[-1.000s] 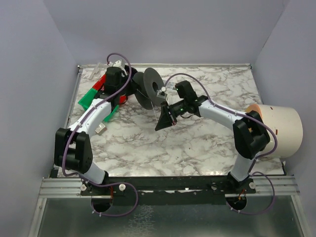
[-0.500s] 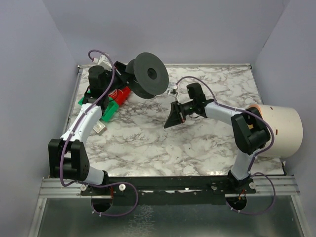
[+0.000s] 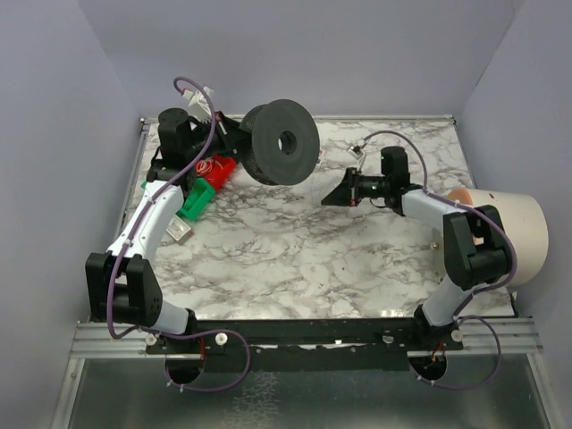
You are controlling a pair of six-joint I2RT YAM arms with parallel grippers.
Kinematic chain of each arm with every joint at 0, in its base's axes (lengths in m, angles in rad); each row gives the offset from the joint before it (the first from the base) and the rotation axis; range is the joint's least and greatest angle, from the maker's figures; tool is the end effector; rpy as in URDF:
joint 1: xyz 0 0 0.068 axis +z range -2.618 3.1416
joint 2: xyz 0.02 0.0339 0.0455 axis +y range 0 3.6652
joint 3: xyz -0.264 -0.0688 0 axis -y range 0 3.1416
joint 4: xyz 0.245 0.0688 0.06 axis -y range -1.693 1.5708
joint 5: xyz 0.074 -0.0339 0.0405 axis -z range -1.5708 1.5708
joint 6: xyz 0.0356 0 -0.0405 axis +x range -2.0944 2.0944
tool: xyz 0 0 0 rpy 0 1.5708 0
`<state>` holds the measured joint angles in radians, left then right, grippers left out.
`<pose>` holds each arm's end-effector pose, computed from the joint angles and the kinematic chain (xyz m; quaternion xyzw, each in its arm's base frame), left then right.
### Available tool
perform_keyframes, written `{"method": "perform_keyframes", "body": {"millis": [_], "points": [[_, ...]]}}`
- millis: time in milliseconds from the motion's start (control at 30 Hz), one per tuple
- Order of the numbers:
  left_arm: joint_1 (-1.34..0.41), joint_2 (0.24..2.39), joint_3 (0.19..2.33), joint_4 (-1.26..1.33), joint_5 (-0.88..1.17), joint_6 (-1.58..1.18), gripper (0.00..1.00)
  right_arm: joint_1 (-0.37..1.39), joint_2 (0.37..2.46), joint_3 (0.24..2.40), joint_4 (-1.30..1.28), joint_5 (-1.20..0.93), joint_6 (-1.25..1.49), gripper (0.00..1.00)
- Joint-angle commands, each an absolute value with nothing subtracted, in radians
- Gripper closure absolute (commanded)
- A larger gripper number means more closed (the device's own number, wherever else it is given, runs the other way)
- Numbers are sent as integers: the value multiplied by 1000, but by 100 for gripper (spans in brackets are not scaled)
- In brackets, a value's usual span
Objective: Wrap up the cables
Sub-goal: Wrap the cable around the cable reel.
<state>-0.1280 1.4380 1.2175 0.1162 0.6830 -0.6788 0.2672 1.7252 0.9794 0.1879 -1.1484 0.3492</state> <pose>0.3327 -0.0655 0.3696 0.0253 0.7347 -0.4764 0.4823 0.3352 0.1254 0.2053 -0.2332 0.7444 0.5761 0.2440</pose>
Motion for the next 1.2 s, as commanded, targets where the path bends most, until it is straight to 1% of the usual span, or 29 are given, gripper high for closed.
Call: {"method": "perform_keyframes", "body": {"millis": [0,100,333,600,767,900,1000,1067,1167], "points": [[-161,1433,1268,75,803,-589,100,193,1635,930,201,-791,352,100],[-214,1422,1262,32,815,-522,100,192,1566,918,160,-593,304,100],[-326,1406,1253,-44,860,-415,100,192,1451,889,178,-270,246,100],[-376,1402,1264,-94,1005,-370,100,189,1408,879,204,-93,216,100],[-402,1388,1248,-138,1032,-325,100,185,1381,891,211,-10,217,99],[-416,1387,1232,-169,1015,-288,100,183,1349,888,249,-8,198,99],[-417,1388,1248,-178,988,-282,100,183,1330,903,232,-81,153,100],[-417,1395,1285,-180,984,-278,100,181,1324,915,218,-191,88,100],[-417,1420,1378,-233,974,-255,100,178,1333,949,142,-420,-98,98]]}}
